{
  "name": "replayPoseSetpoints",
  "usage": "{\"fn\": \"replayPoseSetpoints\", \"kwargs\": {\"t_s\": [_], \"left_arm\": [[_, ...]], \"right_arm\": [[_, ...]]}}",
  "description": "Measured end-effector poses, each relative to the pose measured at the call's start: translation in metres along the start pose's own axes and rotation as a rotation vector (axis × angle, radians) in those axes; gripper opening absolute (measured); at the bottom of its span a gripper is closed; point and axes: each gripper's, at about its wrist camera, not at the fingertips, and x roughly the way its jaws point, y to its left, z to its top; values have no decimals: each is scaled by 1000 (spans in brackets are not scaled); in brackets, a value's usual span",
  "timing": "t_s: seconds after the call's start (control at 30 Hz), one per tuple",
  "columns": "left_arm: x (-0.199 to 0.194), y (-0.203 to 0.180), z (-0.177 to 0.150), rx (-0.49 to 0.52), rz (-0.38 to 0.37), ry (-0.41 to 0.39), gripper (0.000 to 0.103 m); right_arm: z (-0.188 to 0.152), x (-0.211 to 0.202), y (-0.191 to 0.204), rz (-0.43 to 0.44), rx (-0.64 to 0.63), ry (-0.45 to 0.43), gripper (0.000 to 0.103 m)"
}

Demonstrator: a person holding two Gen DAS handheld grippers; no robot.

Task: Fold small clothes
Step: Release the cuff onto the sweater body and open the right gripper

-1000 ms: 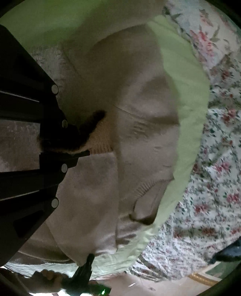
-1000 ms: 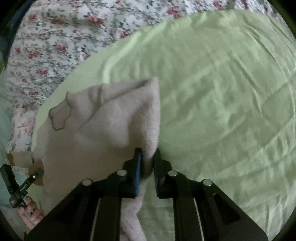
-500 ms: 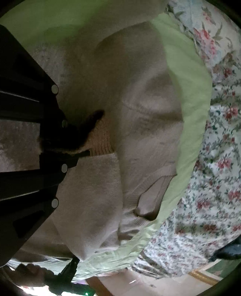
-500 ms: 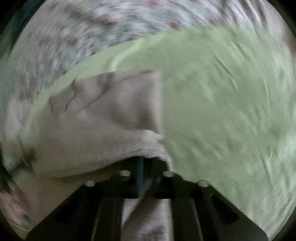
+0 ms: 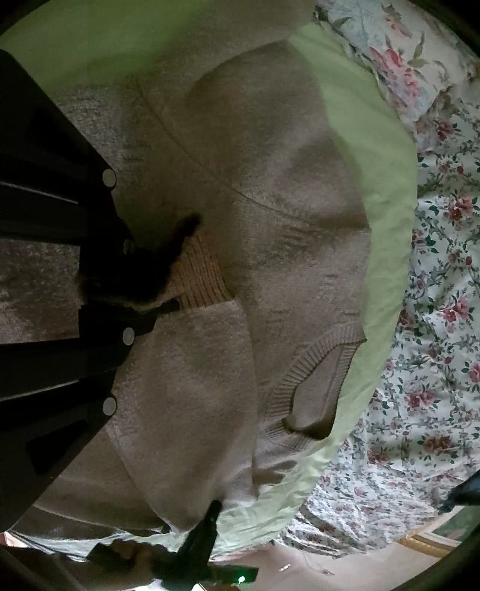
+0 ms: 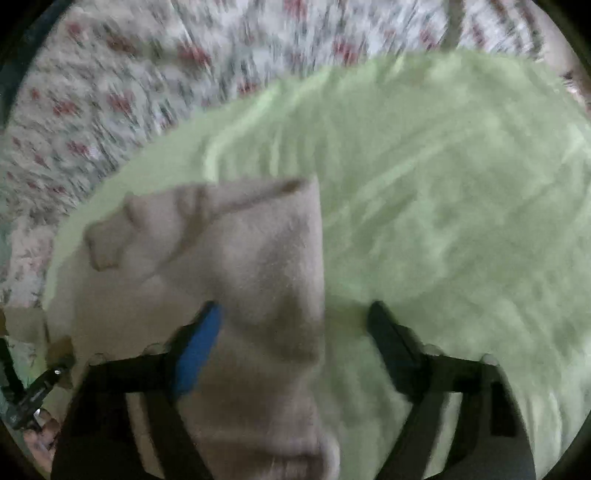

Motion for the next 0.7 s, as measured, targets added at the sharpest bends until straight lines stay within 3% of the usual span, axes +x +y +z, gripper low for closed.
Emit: {"fn": "replayPoseSetpoints", "kwargs": {"t_s": [0.03,0.1,0.17,0.23,0.3,0.33,0.4,0.47,0.5,0.57,0.6,0.7], "left_arm": [[-3,-1,1,7,-3,-9,7],[-7,-2,2,19,-8,-29,7],[4,1,1,17,4,3,7],[6,6,-2,6,-8,3,7],[2,6,-4,8,-17,-12,8],[1,7,-5,7,-17,-13,8],[0,8,-6,2,-16,-9,9],[-3,10,-8,5,-18,-12,12],[-7,13,-9,3,-19,-14,14],[-16,24,-15,-2,0,-21,15],[-22,32,-18,-6,21,-23,15],[-43,69,-26,-72,63,-37,15]], "right_arm": [[3,4,2,-9,-20,5,9],[8,-3,3,-17,-43,-33,8],[7,-1,-1,-43,-32,-42,9],[4,2,-7,-73,6,-33,18],[-6,-15,-3,-136,25,-86,27],[-13,-27,6,-129,10,-130,27],[-27,-41,30,-25,-60,-165,30],[-41,-35,46,79,-119,-91,32],[-47,-25,48,76,-132,-31,32],[-52,-13,35,-17,-126,-3,26],[-53,-15,22,17,-73,-7,20],[-56,-43,9,86,51,-44,25]]}}
